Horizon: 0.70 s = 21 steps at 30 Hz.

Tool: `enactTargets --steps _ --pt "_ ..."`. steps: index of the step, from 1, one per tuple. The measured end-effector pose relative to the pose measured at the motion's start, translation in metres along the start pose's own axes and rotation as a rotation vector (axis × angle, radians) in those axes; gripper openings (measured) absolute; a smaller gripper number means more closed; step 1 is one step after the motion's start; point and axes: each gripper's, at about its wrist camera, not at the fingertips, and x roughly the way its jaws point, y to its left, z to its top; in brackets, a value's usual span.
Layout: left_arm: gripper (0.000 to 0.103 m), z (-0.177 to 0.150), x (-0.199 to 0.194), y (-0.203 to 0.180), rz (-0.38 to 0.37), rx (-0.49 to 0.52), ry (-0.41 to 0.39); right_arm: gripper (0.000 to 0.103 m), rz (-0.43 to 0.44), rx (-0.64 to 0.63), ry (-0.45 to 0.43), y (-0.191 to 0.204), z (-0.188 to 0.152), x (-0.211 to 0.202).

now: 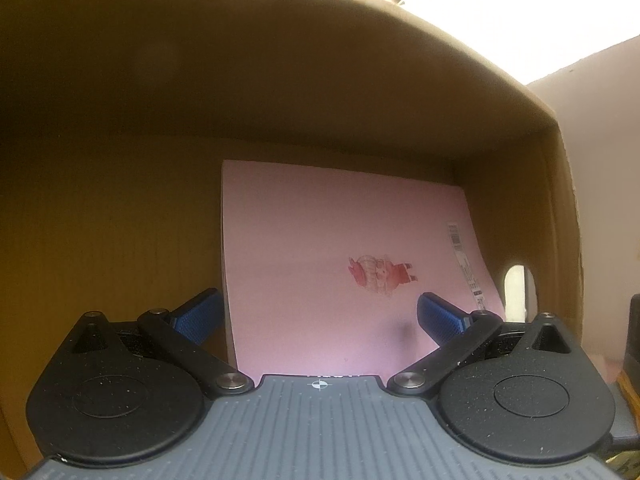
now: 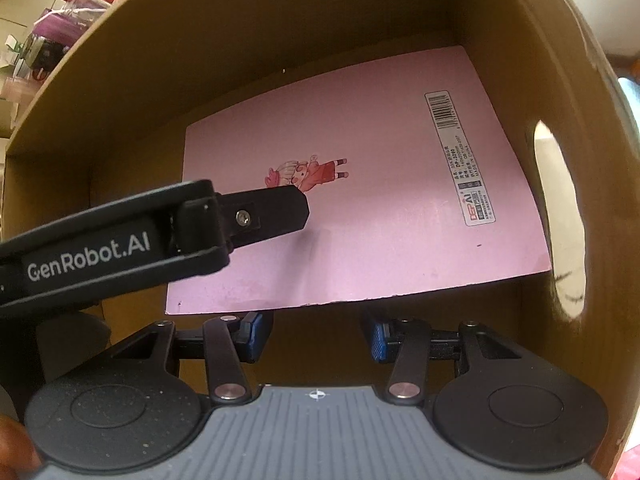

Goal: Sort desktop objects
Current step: 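Withdraw the right gripper up out of the box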

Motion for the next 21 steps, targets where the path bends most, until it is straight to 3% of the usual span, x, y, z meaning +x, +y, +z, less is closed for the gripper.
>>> enactTargets --steps 21 --pt "0.103 0.031 0.043 -0.004 -0.004 -0.004 -0.030 0.051 -0.019 0.163 -0.102 0.015 0.014 0.020"
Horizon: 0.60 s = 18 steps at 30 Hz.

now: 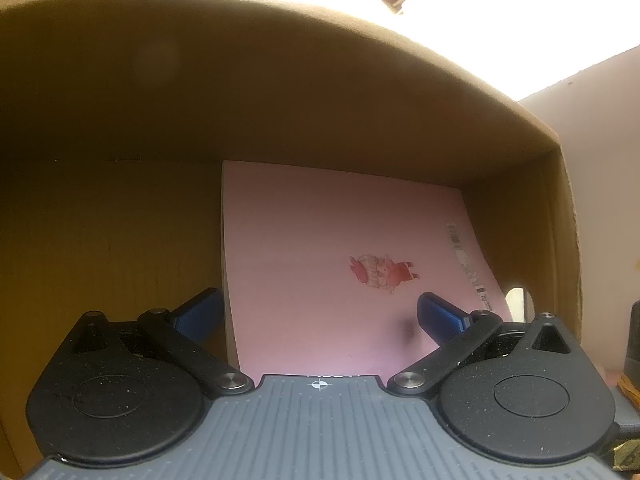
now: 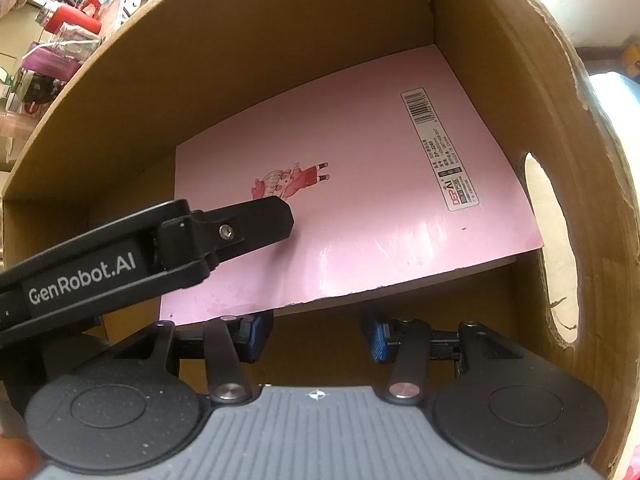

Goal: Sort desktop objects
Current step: 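Withdraw the right gripper up out of the box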

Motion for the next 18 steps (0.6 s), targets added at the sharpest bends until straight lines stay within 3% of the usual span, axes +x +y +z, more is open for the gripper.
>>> enactTargets --steps 18 --pt "0.103 0.011 0.016 -0.011 0.013 -0.012 -0.020 0.052 -0.040 0.006 -0.051 0.011 -0.029 0.003"
